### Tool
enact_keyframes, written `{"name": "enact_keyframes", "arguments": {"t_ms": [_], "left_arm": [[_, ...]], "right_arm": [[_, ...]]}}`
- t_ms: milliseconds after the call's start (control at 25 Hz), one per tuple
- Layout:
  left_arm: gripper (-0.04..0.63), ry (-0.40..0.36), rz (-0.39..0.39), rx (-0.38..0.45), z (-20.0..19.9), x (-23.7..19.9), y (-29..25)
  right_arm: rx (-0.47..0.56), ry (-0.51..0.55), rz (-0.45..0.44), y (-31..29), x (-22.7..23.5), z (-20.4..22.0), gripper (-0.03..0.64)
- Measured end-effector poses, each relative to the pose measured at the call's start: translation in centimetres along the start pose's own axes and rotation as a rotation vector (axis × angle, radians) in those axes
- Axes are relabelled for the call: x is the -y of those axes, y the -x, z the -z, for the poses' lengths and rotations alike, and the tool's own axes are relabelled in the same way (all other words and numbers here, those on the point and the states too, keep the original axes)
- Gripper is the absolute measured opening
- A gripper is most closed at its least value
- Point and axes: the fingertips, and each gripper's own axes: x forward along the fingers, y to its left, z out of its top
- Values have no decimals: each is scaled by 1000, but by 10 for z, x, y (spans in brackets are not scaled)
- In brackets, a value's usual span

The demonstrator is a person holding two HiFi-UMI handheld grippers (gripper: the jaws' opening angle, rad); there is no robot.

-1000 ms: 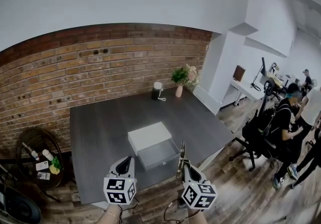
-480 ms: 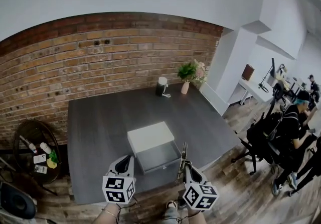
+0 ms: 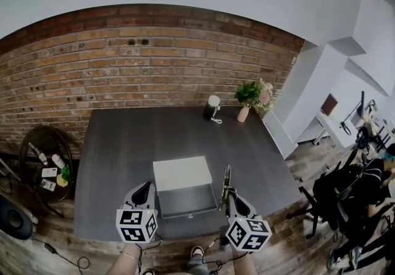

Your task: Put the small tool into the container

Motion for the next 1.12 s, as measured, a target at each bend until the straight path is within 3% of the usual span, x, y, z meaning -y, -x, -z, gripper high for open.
{"name": "enact_keyframes", "arguments": {"t_ms": [600,960,1120], "left_arm": [[8,30,-264,25,-7,44,-35],[8,32,-330,19,-4,29,-27],[8,63,-346,26,0,18,-19]], "right_arm": [[-63,42,-268,-84,62,-38,5],[-104,29,-315,-114,56,-31,5],[-117,70,-328,-117,47,-29,5]]}}
